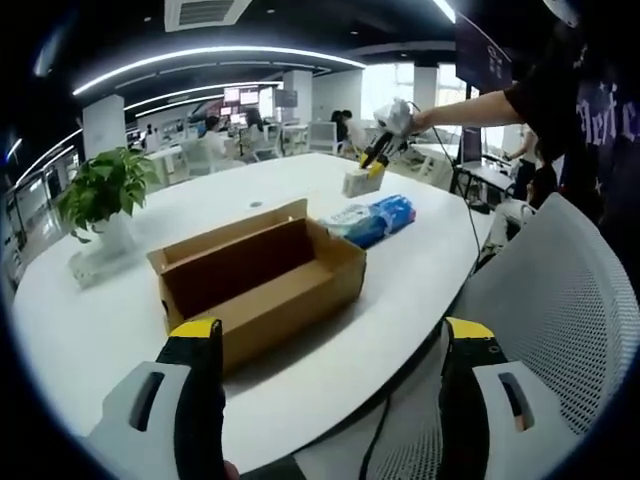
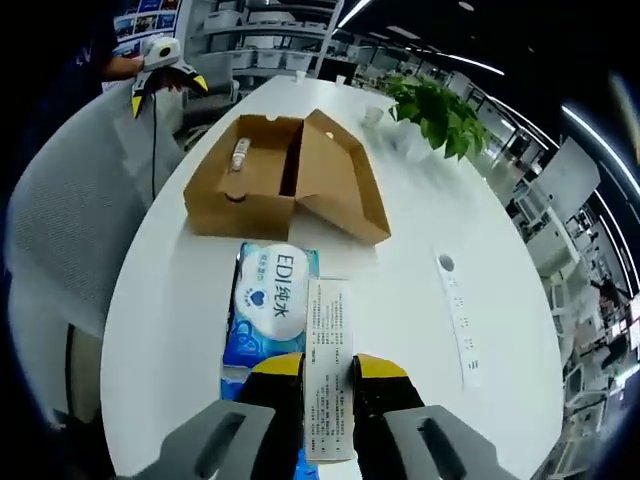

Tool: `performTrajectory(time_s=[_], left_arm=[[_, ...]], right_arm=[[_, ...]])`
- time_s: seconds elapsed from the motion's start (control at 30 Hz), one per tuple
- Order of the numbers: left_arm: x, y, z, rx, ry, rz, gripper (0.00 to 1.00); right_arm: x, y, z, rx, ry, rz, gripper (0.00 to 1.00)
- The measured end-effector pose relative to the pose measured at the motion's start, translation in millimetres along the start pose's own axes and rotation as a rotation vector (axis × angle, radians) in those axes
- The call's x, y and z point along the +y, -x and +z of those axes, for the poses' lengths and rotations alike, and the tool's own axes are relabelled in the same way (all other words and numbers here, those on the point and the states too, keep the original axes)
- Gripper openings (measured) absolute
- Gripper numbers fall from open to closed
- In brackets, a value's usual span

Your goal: Operate the shoe box by opening the lid, removing the specified soft item, and placing it in the target area until the item is outside and the box remains undamaged.

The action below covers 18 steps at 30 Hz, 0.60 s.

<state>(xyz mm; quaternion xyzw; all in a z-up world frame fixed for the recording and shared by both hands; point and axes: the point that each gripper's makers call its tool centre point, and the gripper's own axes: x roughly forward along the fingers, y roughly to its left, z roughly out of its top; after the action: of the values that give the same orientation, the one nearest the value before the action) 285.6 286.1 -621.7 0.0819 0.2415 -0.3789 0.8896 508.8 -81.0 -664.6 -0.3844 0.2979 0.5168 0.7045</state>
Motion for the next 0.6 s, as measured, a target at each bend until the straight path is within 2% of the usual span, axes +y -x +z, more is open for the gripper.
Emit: performTrajectory(time_s=[0.6], left_arm=[[4.0,0,-1.2,0.014,0.008,0.017,0.85]], right_arm=[[-8,-26,-66.5,0.104,-0.009,0.026,0.13]])
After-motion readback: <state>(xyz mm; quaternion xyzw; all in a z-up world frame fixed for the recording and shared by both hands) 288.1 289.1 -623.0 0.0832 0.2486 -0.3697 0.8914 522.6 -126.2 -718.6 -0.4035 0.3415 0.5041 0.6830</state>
